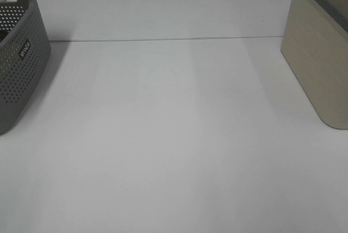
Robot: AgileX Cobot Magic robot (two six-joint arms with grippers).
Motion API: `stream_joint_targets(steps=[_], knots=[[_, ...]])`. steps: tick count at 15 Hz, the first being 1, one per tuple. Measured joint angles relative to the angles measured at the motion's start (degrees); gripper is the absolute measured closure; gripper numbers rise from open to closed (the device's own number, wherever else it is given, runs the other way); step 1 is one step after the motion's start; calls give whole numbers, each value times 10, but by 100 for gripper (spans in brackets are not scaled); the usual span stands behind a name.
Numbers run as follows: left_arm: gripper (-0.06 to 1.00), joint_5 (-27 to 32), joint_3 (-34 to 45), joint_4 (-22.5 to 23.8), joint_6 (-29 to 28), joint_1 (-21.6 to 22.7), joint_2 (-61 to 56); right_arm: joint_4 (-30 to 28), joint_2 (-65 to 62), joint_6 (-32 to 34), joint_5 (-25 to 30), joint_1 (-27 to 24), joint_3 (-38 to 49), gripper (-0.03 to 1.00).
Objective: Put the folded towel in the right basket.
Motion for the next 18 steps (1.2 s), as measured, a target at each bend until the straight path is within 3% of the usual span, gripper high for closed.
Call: stream_joint_targets(steps=[18], knots=[[-3, 0, 0, 0, 0, 0, 0, 0, -68, 0, -2, 0, 2, 39]])
